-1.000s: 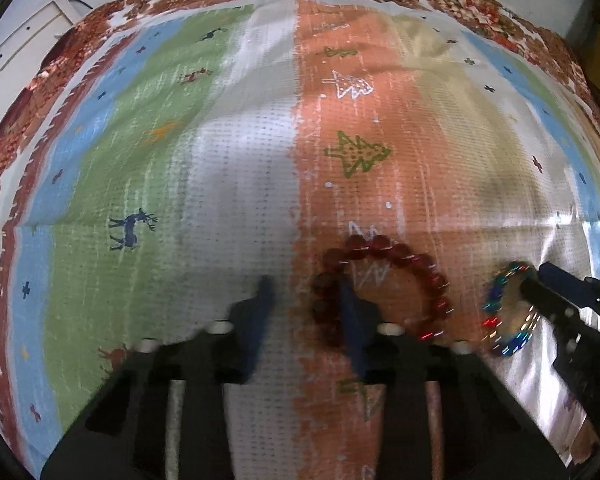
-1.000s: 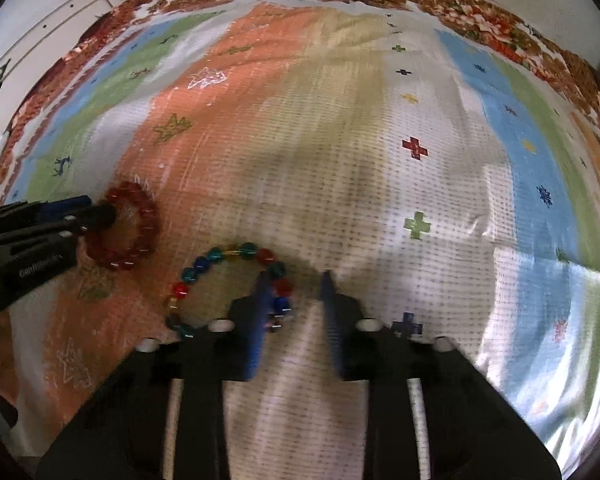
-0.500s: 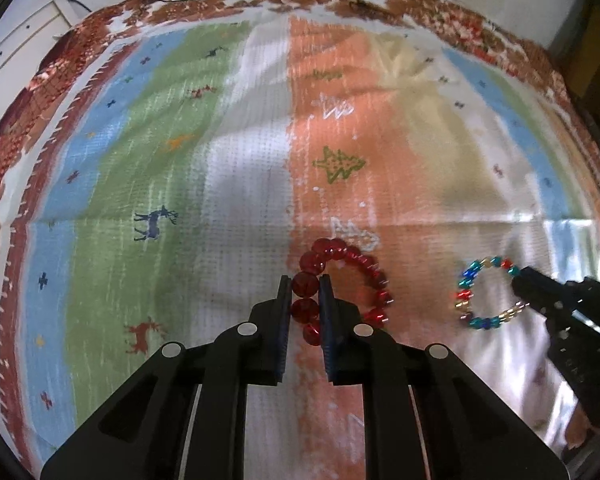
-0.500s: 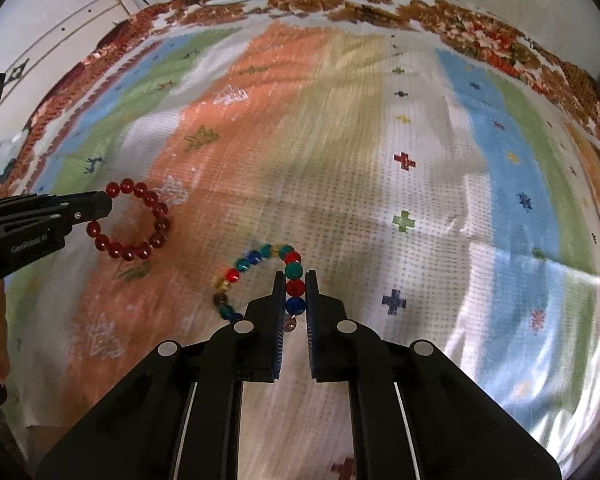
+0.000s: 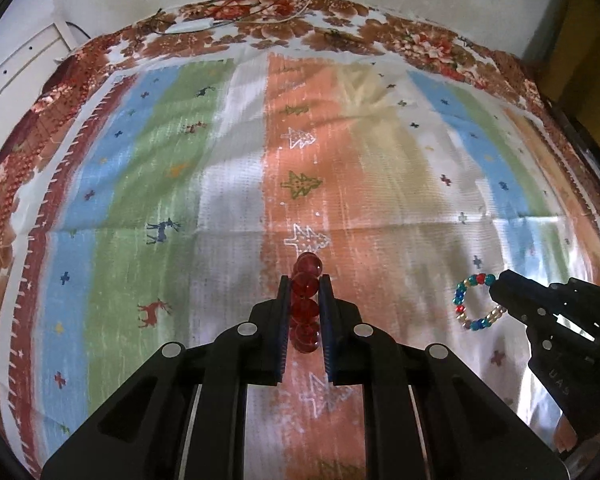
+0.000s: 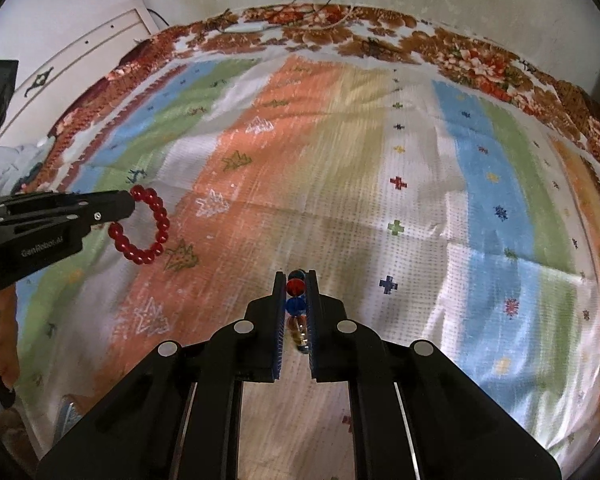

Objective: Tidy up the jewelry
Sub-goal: 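Carry the red bracelet and multicolour bracelet over the silver tin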

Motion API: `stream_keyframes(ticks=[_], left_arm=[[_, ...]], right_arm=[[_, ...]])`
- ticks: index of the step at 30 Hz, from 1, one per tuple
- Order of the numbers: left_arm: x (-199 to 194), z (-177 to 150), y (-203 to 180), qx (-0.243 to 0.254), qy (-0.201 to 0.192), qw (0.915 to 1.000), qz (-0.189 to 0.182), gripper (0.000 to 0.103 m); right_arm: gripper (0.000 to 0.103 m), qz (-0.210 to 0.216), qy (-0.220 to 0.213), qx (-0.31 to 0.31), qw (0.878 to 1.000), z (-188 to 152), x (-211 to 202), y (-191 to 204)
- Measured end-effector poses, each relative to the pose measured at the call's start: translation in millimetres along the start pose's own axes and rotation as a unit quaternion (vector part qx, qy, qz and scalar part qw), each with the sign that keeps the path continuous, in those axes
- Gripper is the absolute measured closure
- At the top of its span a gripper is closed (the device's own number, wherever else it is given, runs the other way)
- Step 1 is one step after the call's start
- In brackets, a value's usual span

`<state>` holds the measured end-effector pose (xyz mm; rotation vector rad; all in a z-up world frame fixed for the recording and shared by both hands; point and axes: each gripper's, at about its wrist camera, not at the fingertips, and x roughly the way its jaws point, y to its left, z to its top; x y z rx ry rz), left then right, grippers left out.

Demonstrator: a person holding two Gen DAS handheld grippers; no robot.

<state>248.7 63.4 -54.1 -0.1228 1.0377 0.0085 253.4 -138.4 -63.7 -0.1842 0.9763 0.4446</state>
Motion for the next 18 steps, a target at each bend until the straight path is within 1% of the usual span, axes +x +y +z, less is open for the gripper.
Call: stream_keyframes(ticks=[8,13,18], left_arm=[[-17,-12,-2,-0.007,-0.007,0.9999,-0.014,0.09],[-27,-21,-4,0.001,-0.011,0.9999,-0.001,0.09],[-36,-25,0,-0.006,-0.014,0.9998,-0.013,0.09]], right_arm=[[0.093,0.001,-0.012,-0.013,1.0,-8,-19,6],[0.093,0.002,-0.012,-0.015,1.0,-16,-24,9],[0.093,-0.001,-0.02,-0.015,1.0,-20,-32,11]])
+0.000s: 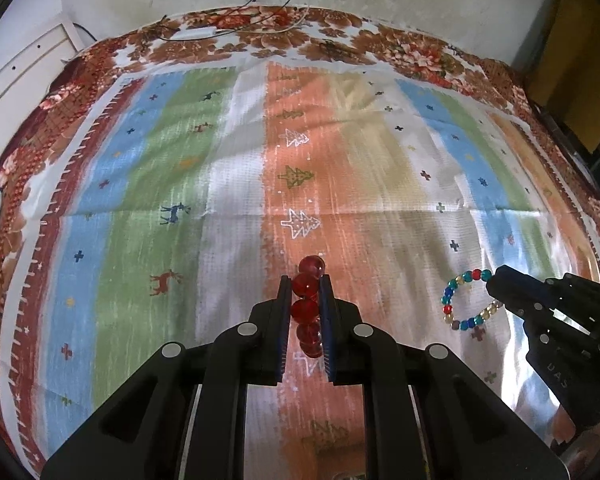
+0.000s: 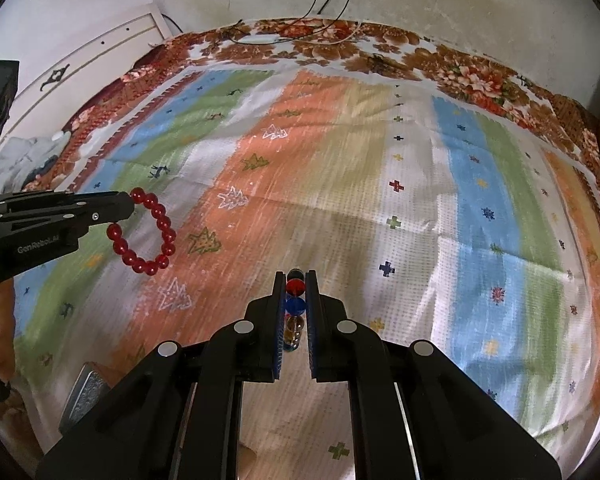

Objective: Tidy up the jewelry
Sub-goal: 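Carry the red bracelet and multicolour bracelet over the silver tin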

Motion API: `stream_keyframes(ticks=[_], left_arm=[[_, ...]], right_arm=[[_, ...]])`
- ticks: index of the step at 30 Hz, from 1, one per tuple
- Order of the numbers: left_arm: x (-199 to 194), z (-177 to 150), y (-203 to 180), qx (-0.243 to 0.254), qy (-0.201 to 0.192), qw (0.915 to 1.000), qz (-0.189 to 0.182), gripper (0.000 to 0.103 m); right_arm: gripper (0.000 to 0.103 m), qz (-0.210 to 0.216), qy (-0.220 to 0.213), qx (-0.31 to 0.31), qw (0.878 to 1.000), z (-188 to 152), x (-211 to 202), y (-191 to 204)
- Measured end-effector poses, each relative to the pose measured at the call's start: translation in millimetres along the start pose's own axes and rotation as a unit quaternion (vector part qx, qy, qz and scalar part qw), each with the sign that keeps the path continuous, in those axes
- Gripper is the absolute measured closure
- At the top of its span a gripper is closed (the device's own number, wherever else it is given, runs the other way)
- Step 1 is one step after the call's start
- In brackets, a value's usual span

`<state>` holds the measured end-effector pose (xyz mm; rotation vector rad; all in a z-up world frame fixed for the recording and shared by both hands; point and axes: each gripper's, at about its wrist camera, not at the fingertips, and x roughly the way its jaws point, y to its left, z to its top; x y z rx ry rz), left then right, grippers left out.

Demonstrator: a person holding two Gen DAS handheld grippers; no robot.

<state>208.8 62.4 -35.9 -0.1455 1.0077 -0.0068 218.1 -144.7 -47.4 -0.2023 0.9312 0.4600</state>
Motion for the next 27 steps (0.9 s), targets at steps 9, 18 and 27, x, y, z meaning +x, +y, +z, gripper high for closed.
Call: stream_keyframes(ticks=[9,18,27], left_arm=[[-19,-9,-4,0.004,-0.012,0.9998,-0.013,0.09],[-42,-25,-7,0.007,-0.03,0.9992,-0.024,0.09],[-56,-43,-15,0.022,-0.037,0.9984,-0.037,0.09]], right_arm=[[0.093,0.0,-0.012,0.0,1.0,-4,-14,4],[0.093,0.003,-0.029,-0.01,1.0,-12,-33,15],[0.093,0.013,-0.039,-0.017,0.999,-24,-53,22]])
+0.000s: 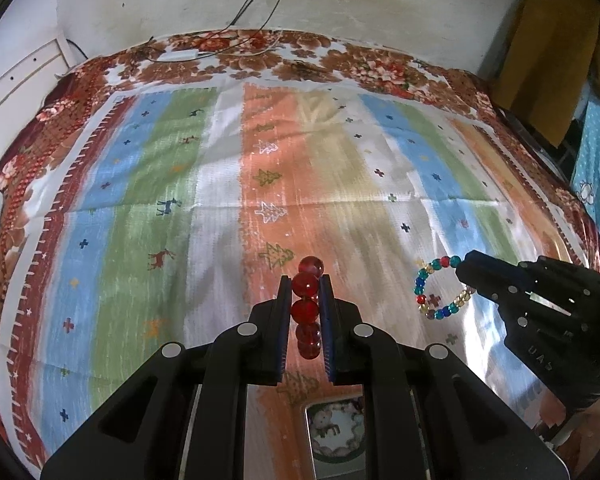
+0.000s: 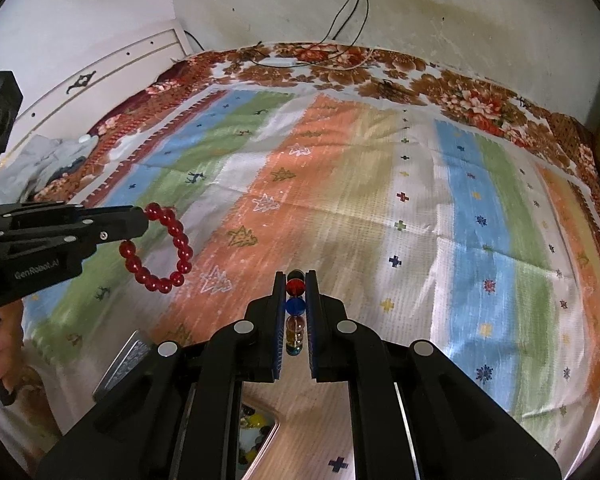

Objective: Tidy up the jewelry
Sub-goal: 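Carry the red bracelet and multicolour bracelet over the silver tin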

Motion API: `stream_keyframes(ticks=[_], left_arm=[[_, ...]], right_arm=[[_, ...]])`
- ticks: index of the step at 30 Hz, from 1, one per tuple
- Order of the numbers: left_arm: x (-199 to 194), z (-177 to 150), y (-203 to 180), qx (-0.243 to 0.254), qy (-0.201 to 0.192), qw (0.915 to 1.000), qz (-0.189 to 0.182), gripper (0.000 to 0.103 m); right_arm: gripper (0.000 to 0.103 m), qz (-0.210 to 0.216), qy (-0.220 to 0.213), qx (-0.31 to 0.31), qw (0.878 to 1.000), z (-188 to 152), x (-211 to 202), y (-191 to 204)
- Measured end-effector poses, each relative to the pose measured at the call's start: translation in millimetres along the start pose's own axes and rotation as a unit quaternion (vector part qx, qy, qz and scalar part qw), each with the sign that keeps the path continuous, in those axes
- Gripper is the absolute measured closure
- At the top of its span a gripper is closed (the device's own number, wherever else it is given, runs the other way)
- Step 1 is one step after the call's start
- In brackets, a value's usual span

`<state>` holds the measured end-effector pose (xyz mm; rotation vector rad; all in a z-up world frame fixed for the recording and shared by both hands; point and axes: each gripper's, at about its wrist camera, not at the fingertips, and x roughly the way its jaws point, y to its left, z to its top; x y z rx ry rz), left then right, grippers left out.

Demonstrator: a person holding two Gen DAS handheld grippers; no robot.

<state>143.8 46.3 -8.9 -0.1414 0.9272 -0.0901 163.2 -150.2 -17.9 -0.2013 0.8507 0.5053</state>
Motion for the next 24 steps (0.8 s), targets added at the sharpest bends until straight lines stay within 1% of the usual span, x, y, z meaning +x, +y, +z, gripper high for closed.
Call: stream_keyframes(ticks=[10,17,24], left_arm=[[-15,-18,-12,0.013,-0.005,0.9998,-0.012,0.09],[-26,-28,-14,0.012,-0.017,0.9996,-0.022,0.09],[-36,-40,-20,0.019,-0.02,0.9991,-0.033,0.09]], right_arm=[[0.093,0.008,-0.009,-0.002,1.0,-13,-18,5],[0.093,0.015,-0.017,0.002,1.0,-23,-32,6],[0.093,0.017,-0.022,-0.004,1.0,-25,-42,12]])
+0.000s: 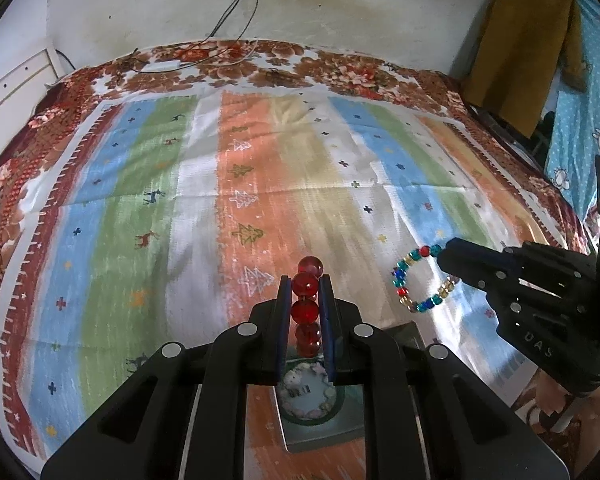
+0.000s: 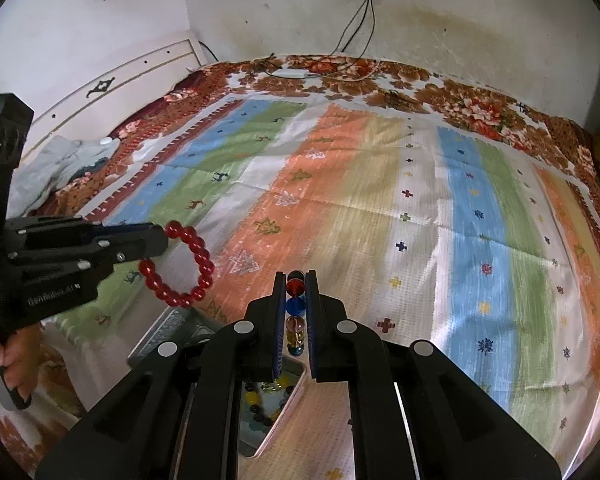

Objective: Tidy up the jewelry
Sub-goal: 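Carry the red bracelet and multicolour bracelet over the silver tin, then open left gripper releasing the red bracelet into the tin while right gripper releases the multicolour bracelet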

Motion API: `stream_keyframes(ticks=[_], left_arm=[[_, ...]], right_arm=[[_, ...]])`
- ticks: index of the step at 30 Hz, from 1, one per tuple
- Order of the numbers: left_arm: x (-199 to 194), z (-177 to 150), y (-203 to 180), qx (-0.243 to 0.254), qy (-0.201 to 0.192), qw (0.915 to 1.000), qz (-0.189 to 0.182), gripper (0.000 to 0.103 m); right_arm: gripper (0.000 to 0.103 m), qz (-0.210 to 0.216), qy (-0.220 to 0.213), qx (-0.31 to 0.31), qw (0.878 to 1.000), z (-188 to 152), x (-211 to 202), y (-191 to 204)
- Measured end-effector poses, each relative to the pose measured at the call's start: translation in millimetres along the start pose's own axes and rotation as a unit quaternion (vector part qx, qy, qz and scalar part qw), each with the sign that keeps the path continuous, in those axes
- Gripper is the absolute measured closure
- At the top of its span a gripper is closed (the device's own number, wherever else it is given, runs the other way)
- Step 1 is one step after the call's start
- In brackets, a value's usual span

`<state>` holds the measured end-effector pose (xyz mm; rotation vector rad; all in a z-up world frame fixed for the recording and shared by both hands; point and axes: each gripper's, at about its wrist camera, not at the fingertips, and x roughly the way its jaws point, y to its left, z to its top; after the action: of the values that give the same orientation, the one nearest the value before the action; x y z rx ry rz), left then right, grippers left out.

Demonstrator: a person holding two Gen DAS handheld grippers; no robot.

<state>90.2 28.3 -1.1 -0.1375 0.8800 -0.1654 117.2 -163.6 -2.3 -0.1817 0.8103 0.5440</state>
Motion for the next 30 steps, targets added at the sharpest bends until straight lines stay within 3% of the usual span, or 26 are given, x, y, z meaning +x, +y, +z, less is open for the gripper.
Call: stream_keyframes(ticks=[10,18,20,21,22,23,26,30], left_arm=[[-10,-21,-12,0.01,0.001,0.9999,-0.011,0.09],[-7,-35,-17,0.007,0.024,0.9994,-0.023,0.089],[-9,-38,-17,0.004,0.025,0.9994,-0.024,0.083],[-10,-40,-16,0.001,0.024,0.9994,-0.024,0.074],[-12,-42,-15,-0.001,0.023,0.9995,-0.023,0.07],[-13,-44,-13,-0.005,0.022,0.9996,-0.02,0.07],[-17,-49,-8,-0.016,0.022,0.9996,-0.007,0.065],[-26,-57,-6,-0.023,0.018,0.9995,-0.008,0.05]], right_arm=[[0.093,0.015,-0.008,-0.015,1.0,-7,-17,17],[0.093,0.05,0.018,-0.014,0.999,-23,-16,24],[0.091,0.062,0.019,-0.013,0.998,-28,-16,24],[0.083,0.065,0.019,-0.014,0.998,-30,-18,24],[0.067,0.067,0.018,-0.014,0.998,-31,-20,24],[0.062,0.066,0.014,-0.015,0.998,-33,-22,24],[0.059,0.057,0.008,-0.024,0.998,-38,-27,24],[0.052,0.056,0.002,-0.021,0.998,-46,-33,22]])
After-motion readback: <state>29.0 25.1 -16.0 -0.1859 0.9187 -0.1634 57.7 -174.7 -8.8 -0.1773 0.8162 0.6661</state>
